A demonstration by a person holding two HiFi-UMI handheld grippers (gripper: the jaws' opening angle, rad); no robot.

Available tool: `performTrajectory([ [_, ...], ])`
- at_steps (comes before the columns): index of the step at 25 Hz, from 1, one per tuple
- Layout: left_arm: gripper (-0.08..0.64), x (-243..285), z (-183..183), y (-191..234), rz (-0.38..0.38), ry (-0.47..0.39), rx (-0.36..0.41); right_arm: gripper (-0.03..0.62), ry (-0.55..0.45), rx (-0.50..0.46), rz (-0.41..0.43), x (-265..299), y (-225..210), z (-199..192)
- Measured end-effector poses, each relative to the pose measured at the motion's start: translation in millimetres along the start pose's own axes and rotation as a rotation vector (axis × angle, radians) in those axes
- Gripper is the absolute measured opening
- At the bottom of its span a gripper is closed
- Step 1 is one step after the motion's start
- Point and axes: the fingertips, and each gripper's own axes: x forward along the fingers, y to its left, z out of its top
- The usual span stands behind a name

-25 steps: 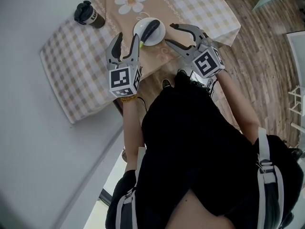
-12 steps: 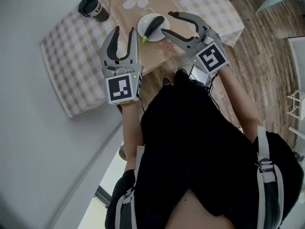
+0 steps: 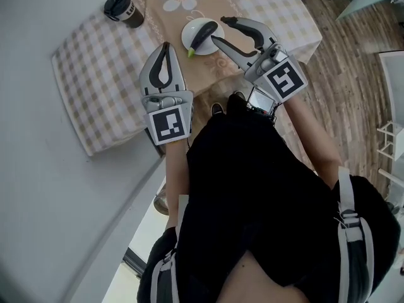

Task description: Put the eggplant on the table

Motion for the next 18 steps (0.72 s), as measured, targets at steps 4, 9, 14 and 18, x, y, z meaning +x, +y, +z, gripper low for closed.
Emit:
performTrajectory([
  [4, -0.011, -5, -15, 3, 0.018, 0.026, -0.016, 0.113, -0.008, 0.044, -0.009, -2, 5, -5],
  [9, -0.011, -11, -31, 1, 0.017, 0.052, -0.030, 0.067, -0.013, 0.076, -0.017, -5, 8, -11],
  [14, -0.011, -15, -41, -7, 0.008, 0.070, -0.034, 0.016, -0.006, 0.117, -0.035, -6, 6, -18],
  [18, -0.011, -15, -48, -13, -0.004, 0.088, -0.045, 0.007, 0.033, 0.146, -0.045, -8, 4, -30],
])
